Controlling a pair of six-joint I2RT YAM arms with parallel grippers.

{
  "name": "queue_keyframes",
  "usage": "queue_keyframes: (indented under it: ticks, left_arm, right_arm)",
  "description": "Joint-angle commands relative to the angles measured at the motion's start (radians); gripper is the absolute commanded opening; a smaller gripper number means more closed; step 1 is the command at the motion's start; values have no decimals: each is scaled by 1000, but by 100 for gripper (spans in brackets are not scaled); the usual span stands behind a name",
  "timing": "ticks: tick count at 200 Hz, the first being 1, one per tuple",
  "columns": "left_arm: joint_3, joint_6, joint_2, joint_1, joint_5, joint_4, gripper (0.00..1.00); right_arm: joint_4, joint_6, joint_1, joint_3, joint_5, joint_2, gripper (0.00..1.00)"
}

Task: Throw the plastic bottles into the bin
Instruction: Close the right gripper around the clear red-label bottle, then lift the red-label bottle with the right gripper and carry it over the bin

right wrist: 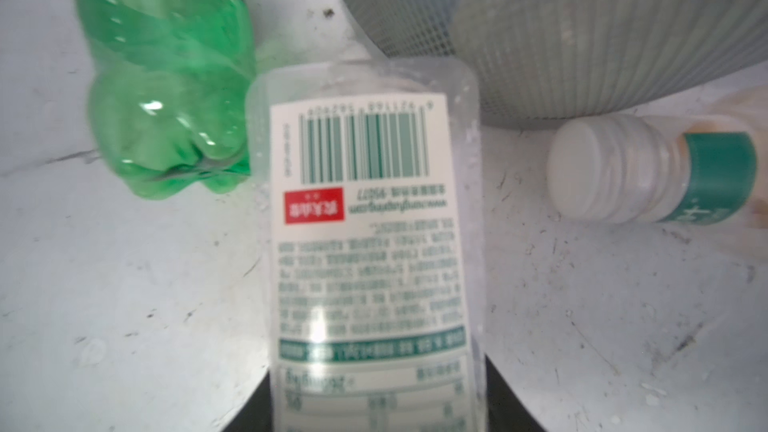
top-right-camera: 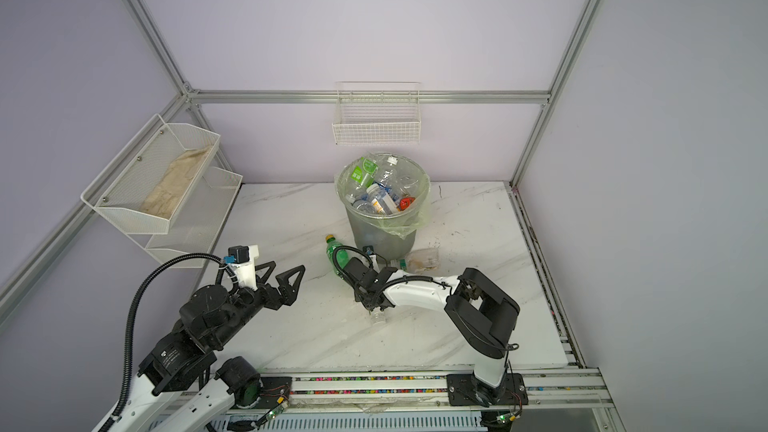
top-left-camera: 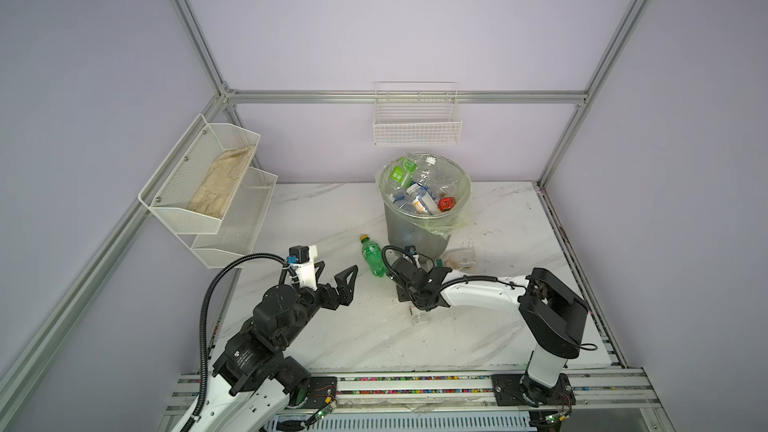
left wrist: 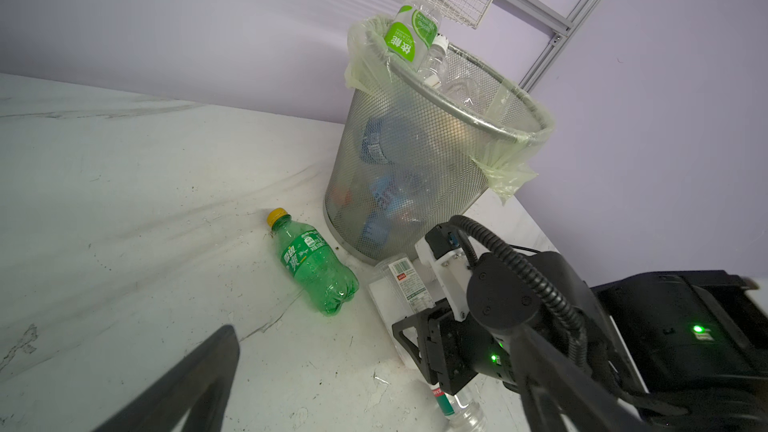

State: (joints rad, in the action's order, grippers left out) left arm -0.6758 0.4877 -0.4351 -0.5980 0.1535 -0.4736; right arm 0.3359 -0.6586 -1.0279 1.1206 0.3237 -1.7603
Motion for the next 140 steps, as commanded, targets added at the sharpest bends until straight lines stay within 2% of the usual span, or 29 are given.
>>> queue_keyframes:
  ticks: [1,84,122,140]
  left_arm:
    - [35,11,3,-4,8,15,100]
    - [42,18,4,-4,6,15,100]
    - [50,23,12,-4,3,15,100]
    - [50,22,13,-5,1,15,100]
  right_arm:
    - [-7,30,-22,-1,-4,95,30]
    - [-73,126,-46,-15,-5,405,27]
    - [-117,194,-46,-14,56,609,27]
    - [-104,219,-47,45,84,689,29]
